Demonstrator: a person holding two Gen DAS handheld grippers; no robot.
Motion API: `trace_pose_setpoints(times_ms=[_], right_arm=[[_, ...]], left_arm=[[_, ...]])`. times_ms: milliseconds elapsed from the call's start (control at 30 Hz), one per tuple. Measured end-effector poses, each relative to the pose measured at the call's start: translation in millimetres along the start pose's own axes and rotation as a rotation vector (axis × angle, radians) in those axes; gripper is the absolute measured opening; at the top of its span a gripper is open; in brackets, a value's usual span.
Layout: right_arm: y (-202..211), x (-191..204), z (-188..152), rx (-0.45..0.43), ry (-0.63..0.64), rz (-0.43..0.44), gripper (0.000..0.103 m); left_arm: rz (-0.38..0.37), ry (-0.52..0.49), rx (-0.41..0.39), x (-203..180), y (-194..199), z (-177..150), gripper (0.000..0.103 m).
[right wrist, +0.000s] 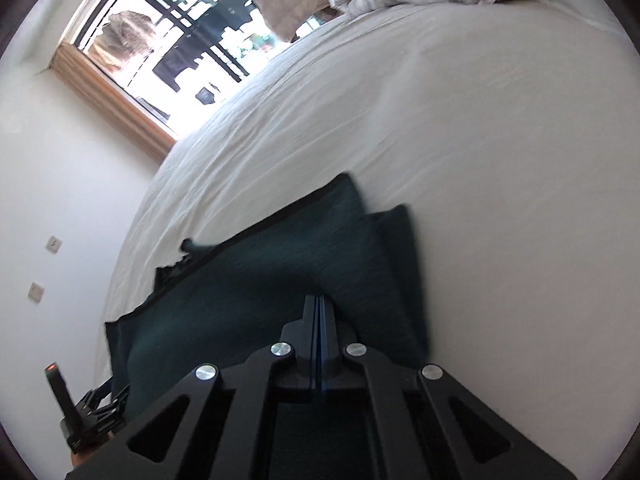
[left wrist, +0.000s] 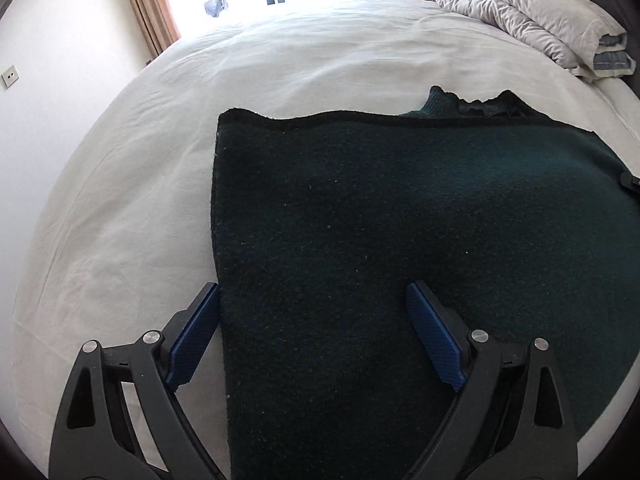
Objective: Fold small clothes
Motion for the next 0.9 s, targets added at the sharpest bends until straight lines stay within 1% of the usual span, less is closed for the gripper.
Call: trace_pose_setpoints(times_ms=[33,67,100,167,200,233,300,333,367,400,433,467,533,567,633,667,700,733,767,800,833,900], right_arm=[[7.6,3.7,3.7,-0.017,0.0,0.007,0.008],[15.4,14.2,5.9,-0.029,0.005,0.043,0.011],[23.3,33.0,4.0,-0.033,0.027,0.109,0.014],[38.0,70.3,-9.9,-0.01,0.077,0.237,0.029],[41.6,87.8,-21.7,0.01,0.093,0.295,0.041],[43.3,100.5,-33.8,0.035,0.103,0.343,0.049],[40.8,115.8,-62.8,0.104,0.11,0.407,0.053],[37.4,117.2,-76.4,0.137,0.119,0.415,0.053],[31.3,114.5,-89.4,0.165,0.136,0.401,0.053],[26.9,108.7,-96.9,0.172,0.146,0.387,0.052],[26.2,103.1,-97.6,0.154,0.136,0.397,0.042],[27.0,95.8,-94.2,0.139,0.113,0.402,0.037],[25.8,72.6,-81.8,0.113,0.056,0.357,0.015],[26.4,59.0,-73.3,0.088,0.042,0.323,0.011],[33.9,21.5,-55.2,0.021,0.056,0.189,0.005],[36.9,3.1,-46.7,0.001,0.024,0.145,0.005],[42.8,-10.0,-38.9,-0.014,-0.026,0.139,0.0],[50.4,-19.4,-33.1,-0.032,-0.056,0.126,0.0],[59.4,-24.5,-28.6,-0.048,-0.053,0.102,0.003],[69.4,-24.3,-25.4,-0.059,-0.046,0.109,0.012],[78.3,-22.5,-23.9,-0.063,-0.05,0.132,0.033],[94.0,-13.7,-24.5,-0.063,-0.052,0.207,0.055]], left_arm=[[0.001,0.003,-0.002,-0.3,-1.4,1.0,0.095],[0.003,0.003,-0.003,0.2,-1.1,0.3,0.096],[0.004,0.001,-0.004,-0.7,-2.1,1.0,0.096],[0.004,0.002,-0.007,0.0,-2.5,0.1,0.096],[0.006,0.004,-0.008,0.4,-3.5,0.5,0.096],[0.008,0.003,-0.009,0.8,-3.4,0.6,0.097],[0.01,0.001,-0.012,1.9,-0.8,-0.6,0.097],[0.01,0.001,-0.012,1.6,-1.7,-0.5,0.097],[0.01,0.0,-0.012,1.1,-2.5,-0.3,0.097],[0.01,0.001,-0.013,1.2,-2.4,-0.4,0.097],[0.01,0.001,-0.015,2.6,0.9,-2.0,0.097],[0.009,0.001,-0.017,2.6,1.0,-2.5,0.097],[0.007,0.003,-0.023,3.6,1.7,-3.3,0.097],[0.007,0.004,-0.025,3.9,1.6,-3.6,0.098],[0.003,0.011,-0.03,5.3,1.6,-3.4,0.099],[-0.003,0.015,-0.033,6.1,2.1,-3.7,0.099],[-0.008,0.018,-0.035,7.1,3.2,-4.0,0.099],[-0.013,0.021,-0.037,8.0,3.9,-3.9,0.099],[-0.015,0.024,-0.037,9.3,5.3,-3.8,0.099],[-0.014,0.029,-0.042,11.0,8.6,-3.2,0.099],[-0.018,0.034,-0.051,12.9,14.9,-2.4,0.098],[-0.013,0.036,-0.073,19.0,34.2,-3.2,0.097]])
Point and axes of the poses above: each gripper's, at about its wrist camera, not at the fingertips, and y roughly against the way its jaws point, x to its left, z to its top, the point moved 10 cm from there along -y, roughly the way its jaws point, and after that the axes turned 12 degrees about -x, right-handed, at the moved point
